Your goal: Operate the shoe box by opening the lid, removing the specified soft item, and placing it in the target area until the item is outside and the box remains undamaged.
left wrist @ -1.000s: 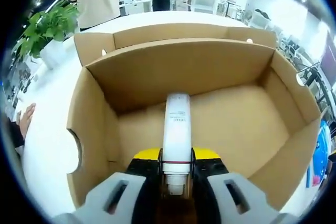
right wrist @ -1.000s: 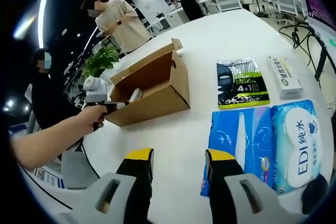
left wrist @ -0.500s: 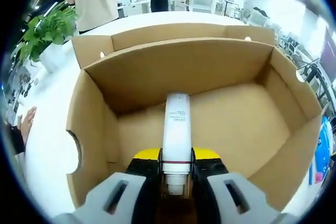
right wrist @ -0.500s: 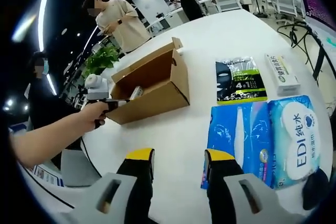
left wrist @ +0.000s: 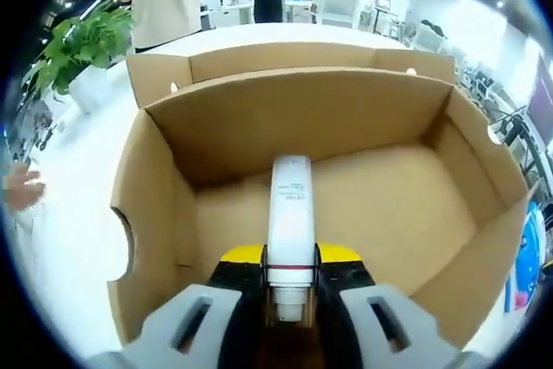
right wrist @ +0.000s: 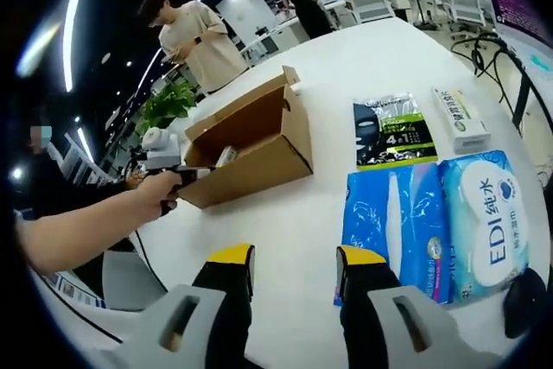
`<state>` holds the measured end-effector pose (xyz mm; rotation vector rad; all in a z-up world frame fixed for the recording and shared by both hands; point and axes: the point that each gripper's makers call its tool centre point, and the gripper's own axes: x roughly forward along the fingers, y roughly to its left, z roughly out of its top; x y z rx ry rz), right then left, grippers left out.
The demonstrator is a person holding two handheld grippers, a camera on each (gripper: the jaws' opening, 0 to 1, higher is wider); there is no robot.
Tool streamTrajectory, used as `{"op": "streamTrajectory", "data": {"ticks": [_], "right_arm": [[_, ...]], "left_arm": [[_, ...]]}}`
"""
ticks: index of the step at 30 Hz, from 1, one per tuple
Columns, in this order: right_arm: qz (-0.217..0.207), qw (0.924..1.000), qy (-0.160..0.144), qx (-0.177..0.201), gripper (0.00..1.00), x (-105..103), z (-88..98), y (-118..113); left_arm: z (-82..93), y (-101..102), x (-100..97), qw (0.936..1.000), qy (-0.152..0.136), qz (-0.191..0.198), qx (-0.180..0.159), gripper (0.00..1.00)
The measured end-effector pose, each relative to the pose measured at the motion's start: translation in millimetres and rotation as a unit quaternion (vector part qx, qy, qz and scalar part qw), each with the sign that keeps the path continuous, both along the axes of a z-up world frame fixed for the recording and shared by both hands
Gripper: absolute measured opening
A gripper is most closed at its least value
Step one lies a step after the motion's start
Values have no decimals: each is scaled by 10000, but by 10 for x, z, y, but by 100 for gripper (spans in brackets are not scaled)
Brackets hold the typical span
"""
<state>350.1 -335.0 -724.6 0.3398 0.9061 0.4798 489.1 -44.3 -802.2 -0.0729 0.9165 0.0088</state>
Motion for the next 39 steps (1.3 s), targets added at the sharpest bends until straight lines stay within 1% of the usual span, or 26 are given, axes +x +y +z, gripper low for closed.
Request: {"op": "streamTrajectory", "data": {"ticks": [1,2,3,4,6,7,9,12,14,16,19,20,21,22,23,24,25,27,28,31,34,38,39], "right_arm": [[-5,10000,-2,4,36,0,2,-4],[-18,10000,-10,11,36,0,11,-18],[-32,10000,-16,14,36,-1,17,-30],[-49,10000,-22,14,36,-2,22,-49],[-74,10000,-17,10,36,-5,18,-74],[-87,10000,-4,6,36,-8,9,-86],[-82,10000,42,18,36,-23,-3,-84],[0,10000,69,7,36,-36,-8,-58],[41,10000,56,22,36,-27,12,-35],[60,10000,28,35,36,-7,34,-21],[105,9999,-6,58,36,17,60,0],[132,9999,-15,64,36,21,68,8],[148,9999,-19,67,37,22,74,12],[162,9998,-27,68,37,23,81,16],[181,9998,-34,67,37,25,87,19],[193,9998,-31,63,37,23,90,21],[208,9998,-30,59,37,21,94,23],[239,9997,-53,56,37,27,107,31],[250,9997,-58,56,37,28,114,38],[318,9994,-136,47,37,45,152,71],[355,9992,-184,37,37,57,190,92],[353,9990,-260,51,37,65,245,107],[355,9990,-272,54,38,64,251,110]], "left_arm": [[3,-18,17,9999,-35,-43,-85,19],[14,-76,35,9993,-75,-24,-372,19],[33,-84,64,9988,-182,-47,-449,18],[54,-43,49,9992,-182,-68,-344,18],[138,-107,71,9978,-373,-66,-543,18],[187,-119,70,9974,-453,-83,-548,18],[267,-178,93,9964,-609,-281,-515,18],[368,-216,109,9955,-724,-321,-522,18],[449,-244,126,9942,-850,-305,-584,18],[551,-301,128,9923,-1003,-375,-616,18],[638,-359,133,9902,-1145,-491,-635,18],[665,-365,124,9901,-1159,-474,-641,18],[714,-368,132,9888,-1259,-456,-659,18],[804,-366,159,9859,-1459,-397,-712,18],[838,-364,159,9851,-1490,-371,-771,18],[905,-369,171,9831,-1591,-367,-822,18],[940,-368,165,9830,-1608,-374,-797,18],[1057,-396,173,9797,-1762,-411,-865,18],[1097,-403,169,9790,-1799,-426,-863,18],[1261,-455,124,9748,-1983,-584,-840,18],[1385,-548,58,9700,-2114,-690,-978,18],[1504,-708,-58,9650,-2214,-1008,-980,18],[1518,-729,-79,9646,-2220,-1074,-936,18]]}}
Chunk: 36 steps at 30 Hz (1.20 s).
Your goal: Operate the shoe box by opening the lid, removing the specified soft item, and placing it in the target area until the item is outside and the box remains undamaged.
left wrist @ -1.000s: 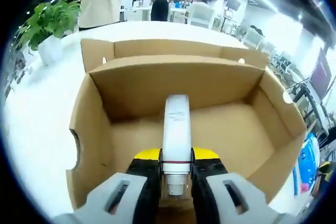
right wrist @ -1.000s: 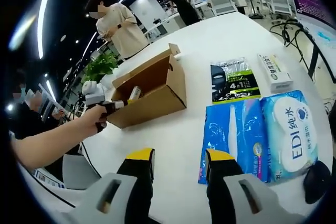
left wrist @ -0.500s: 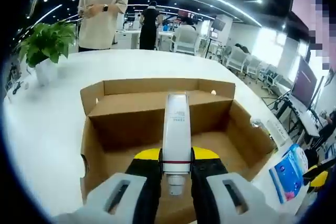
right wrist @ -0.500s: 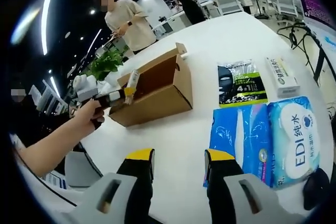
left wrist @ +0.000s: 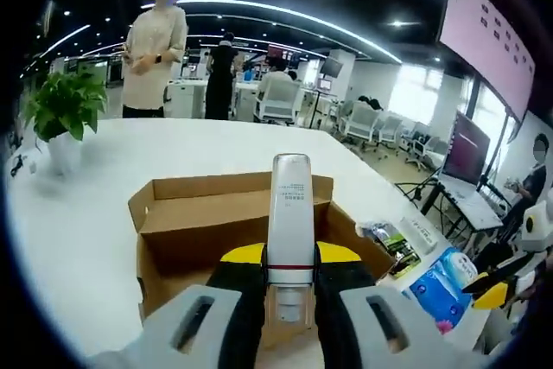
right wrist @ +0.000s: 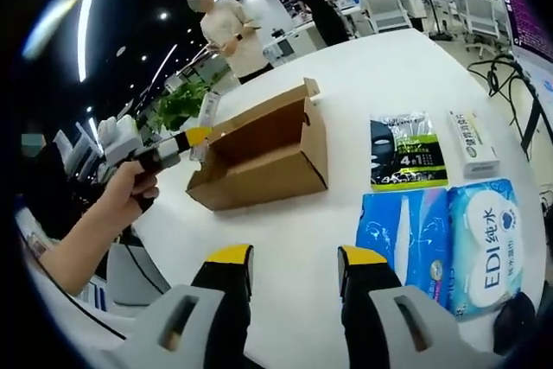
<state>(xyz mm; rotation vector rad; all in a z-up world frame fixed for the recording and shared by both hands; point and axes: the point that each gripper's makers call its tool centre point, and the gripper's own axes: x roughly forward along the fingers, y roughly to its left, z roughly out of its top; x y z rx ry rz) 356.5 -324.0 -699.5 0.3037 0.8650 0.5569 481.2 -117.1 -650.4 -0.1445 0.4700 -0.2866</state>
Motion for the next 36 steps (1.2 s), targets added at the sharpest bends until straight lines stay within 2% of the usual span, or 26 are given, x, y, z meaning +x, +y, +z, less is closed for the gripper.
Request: {"op": "streamTrajectory", "data": {"ticks": [8,14,17,20,24,26,28,34,36], "right_arm": [[167,9998,-91,22,39,-35,50,41],[377,9991,-190,-46,40,-11,110,53],[474,9983,-308,-109,41,22,172,50],[635,9970,-410,-168,41,42,218,68],[1056,9913,-653,-432,43,74,298,91],[1335,9858,-845,-570,44,95,376,120],[1596,9796,-1021,-672,45,96,436,160],[1983,9710,-1070,-803,47,80,461,239],[2259,9634,-1116,-919,48,65,466,264]], "left_arm": [[113,-147,-173,9990,-83,-373,240,18],[89,-192,-307,9974,-45,-630,335,18],[62,-164,-383,9952,-20,-694,696,18],[88,-219,-437,9961,4,-741,475,18],[157,-348,-546,9946,-47,-968,377,18],[169,-440,-634,9927,-20,-1168,296,18],[146,-497,-706,9898,9,-1363,408,18],[70,-637,-885,9829,143,-1772,475,18],[45,-639,-928,9808,173,-1865,551,18]]}}
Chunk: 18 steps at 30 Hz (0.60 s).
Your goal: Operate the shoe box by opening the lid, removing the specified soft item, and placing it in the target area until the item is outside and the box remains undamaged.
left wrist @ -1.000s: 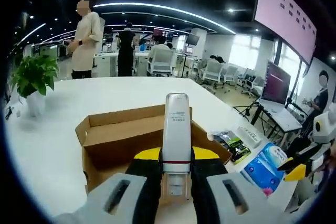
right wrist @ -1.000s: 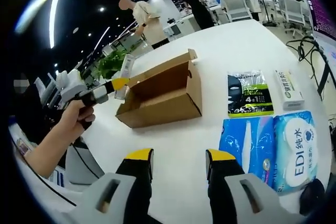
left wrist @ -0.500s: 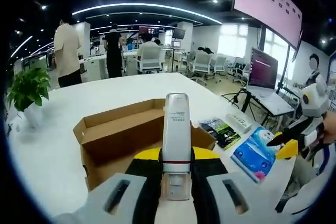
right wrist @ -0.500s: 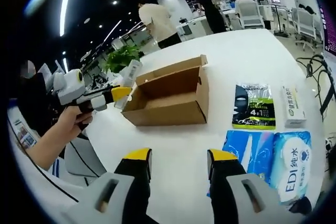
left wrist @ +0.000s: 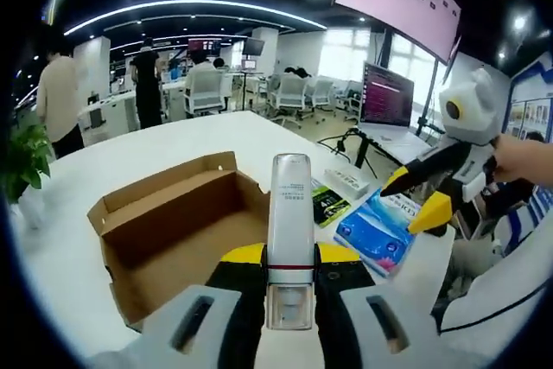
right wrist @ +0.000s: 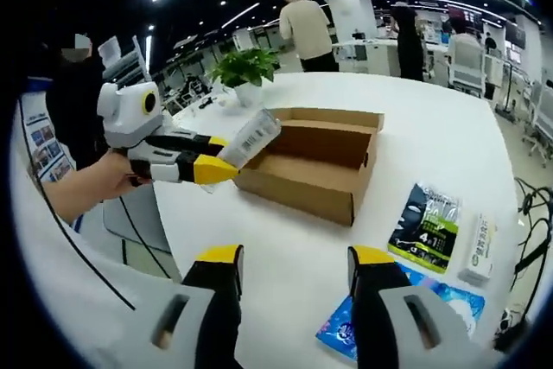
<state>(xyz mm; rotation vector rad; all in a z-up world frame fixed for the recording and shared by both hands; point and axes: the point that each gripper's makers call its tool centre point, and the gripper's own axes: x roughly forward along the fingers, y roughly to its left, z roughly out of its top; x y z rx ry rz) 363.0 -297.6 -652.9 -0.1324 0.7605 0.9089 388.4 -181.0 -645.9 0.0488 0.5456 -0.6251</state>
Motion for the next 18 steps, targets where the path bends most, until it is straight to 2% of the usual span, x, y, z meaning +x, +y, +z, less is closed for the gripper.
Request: {"op": "streamTrajectory", "data": {"ticks": [2,3,7,10,14,18], "right_arm": [[385,9992,55,53,46,-72,16,68],[469,9988,79,98,46,-91,31,84],[865,9960,-58,-204,48,-106,22,59],[1269,9902,-226,-531,50,-104,22,65],[1543,9856,-303,-615,54,-127,58,158],[1886,9779,-413,-807,56,-197,64,258]], "left_arm": [[-11,17,-36,9997,-110,-78,223,18],[-20,-11,-73,9992,-126,-247,276,18],[-62,-91,-207,9967,-154,-639,476,18],[-70,-133,-281,9956,-142,-808,455,18],[-95,-182,-367,9929,-122,-1058,521,18],[-152,-241,-471,9886,-64,-1367,635,19]]}}
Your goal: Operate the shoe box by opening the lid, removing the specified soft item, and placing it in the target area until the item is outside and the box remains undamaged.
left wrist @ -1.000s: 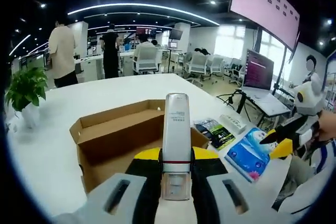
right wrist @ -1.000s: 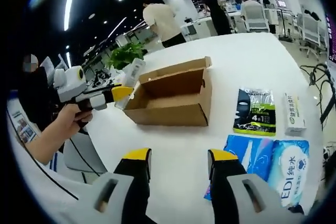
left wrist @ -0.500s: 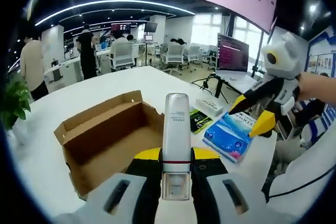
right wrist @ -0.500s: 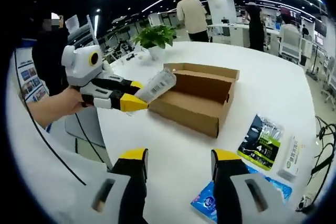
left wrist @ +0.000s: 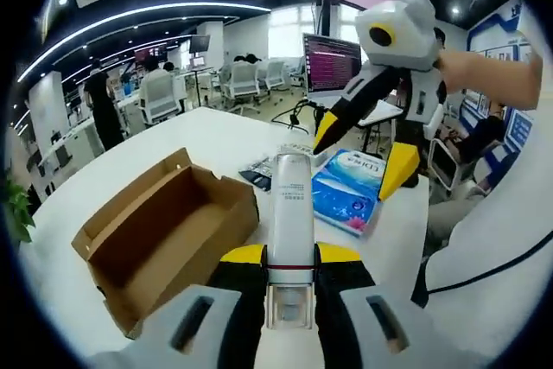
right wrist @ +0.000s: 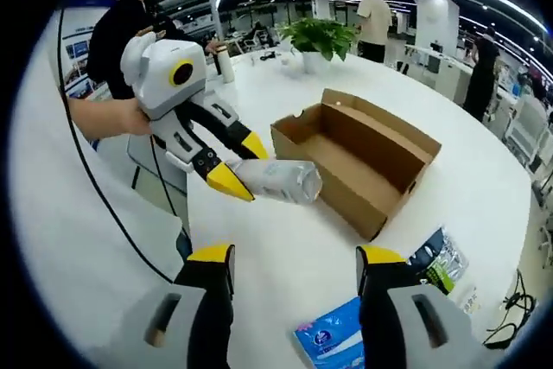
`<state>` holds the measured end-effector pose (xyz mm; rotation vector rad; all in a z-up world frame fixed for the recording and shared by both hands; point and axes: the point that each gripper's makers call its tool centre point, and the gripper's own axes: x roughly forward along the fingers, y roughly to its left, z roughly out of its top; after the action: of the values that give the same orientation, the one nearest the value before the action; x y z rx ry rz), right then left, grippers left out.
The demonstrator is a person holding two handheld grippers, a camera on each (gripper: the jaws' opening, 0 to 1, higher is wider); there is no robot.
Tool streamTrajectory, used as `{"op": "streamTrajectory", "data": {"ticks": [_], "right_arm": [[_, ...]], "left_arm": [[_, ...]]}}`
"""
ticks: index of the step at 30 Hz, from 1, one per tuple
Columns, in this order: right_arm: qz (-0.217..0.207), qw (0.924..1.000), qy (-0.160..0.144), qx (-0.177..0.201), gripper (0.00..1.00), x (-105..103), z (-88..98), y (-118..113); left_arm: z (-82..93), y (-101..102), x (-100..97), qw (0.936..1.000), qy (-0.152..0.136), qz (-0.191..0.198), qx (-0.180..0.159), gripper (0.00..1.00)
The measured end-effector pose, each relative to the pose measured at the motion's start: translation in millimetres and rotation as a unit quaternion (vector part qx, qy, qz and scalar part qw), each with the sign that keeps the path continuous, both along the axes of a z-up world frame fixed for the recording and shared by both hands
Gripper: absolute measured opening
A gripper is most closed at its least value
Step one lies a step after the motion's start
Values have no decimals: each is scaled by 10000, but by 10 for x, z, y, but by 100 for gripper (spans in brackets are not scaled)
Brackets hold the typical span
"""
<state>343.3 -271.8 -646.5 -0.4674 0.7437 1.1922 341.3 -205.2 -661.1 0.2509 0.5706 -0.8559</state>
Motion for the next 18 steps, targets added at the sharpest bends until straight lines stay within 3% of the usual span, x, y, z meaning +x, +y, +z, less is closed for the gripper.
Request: {"op": "streamTrajectory", "data": {"ticks": [18], "right_arm": [[995,9945,-95,-310,58,-321,-4,385]], "left_arm": [[-70,7,-204,9919,-62,-1118,592,19]]}}
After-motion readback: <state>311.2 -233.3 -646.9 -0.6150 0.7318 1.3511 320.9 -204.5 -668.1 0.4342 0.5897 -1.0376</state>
